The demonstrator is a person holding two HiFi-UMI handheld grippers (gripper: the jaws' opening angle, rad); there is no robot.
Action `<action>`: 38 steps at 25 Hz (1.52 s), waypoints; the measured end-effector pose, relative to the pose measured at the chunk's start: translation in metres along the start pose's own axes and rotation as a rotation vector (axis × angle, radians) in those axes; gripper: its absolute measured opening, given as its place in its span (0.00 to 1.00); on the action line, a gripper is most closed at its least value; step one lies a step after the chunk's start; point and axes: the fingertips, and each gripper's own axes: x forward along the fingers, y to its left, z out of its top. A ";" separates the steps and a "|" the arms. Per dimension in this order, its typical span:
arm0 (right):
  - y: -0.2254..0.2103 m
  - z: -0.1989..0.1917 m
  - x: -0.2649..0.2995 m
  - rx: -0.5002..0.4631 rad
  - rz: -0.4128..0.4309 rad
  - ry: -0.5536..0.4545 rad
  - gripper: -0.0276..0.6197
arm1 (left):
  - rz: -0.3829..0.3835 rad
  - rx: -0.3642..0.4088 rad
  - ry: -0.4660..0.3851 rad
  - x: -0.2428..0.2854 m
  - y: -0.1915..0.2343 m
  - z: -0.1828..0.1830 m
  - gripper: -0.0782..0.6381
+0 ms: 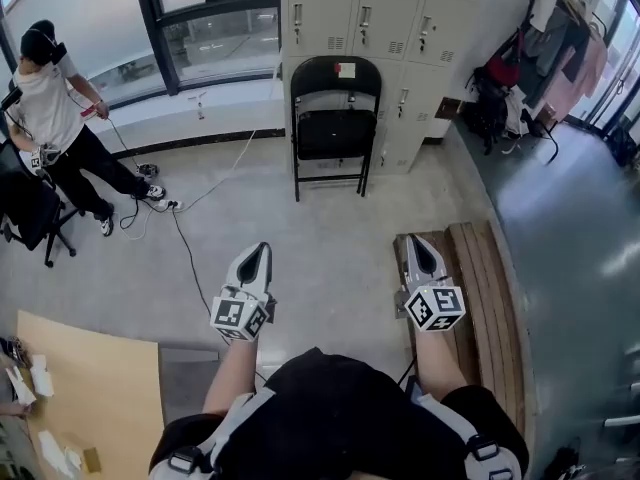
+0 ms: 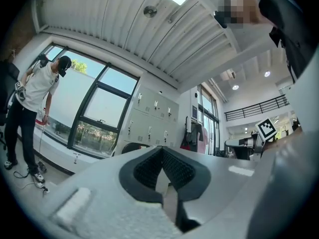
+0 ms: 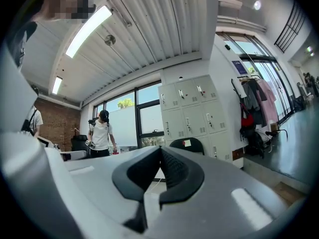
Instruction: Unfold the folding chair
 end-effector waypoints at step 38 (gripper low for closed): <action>-0.044 -0.007 0.289 0.044 0.285 0.049 0.05 | 0.235 0.051 -0.035 0.165 0.111 0.005 0.11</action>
